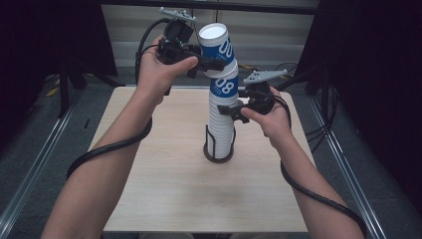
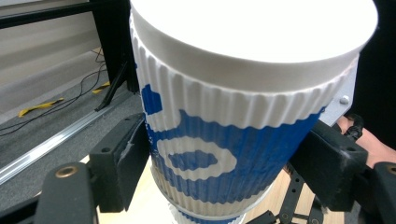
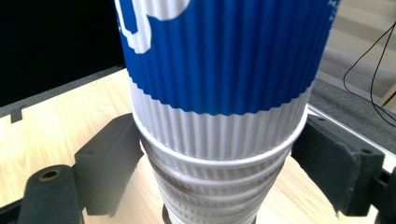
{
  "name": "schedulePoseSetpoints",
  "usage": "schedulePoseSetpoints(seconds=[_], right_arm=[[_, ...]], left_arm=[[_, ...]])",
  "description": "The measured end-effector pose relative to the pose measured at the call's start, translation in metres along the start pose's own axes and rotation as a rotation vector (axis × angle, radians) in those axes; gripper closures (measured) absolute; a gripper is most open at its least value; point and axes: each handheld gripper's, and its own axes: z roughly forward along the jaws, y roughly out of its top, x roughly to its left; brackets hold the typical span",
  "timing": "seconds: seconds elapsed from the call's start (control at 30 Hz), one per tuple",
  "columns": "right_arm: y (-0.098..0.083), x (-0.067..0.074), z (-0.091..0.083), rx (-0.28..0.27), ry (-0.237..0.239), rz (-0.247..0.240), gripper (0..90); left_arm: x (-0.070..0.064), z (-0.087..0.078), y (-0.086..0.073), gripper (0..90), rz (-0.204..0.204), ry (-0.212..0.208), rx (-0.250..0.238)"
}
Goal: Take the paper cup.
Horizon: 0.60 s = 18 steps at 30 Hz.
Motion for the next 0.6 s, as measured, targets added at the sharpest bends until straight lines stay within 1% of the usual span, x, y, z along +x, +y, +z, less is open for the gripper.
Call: schedulePoseSetpoints(seconds=[0.03,0.17,0.33,0.6], right_arm=[[0.0,0.0,0.0,0.0,0.0,0.0,15.4],[0.0,0.0,0.0,0.0,0.002,-0.001,15.4],[0.0,0.0,0.0,-0.001,0.001,-0.003,15.4],[0.0,0.0,0.0,-0.002,0.0,-0.003,15.4]], left_arm=[[0.001,-0.002,0.0,22.8,0.0,0.002,0.004],[0.003,-0.01,-0.002,23.0,-0.003,0.004,-0.004],[0.005,-0.016,-0.005,23.1,-0.006,0.012,-0.006],[0.012,-0.03,-0.017,23.1,-0.023,0.031,-0.016]])
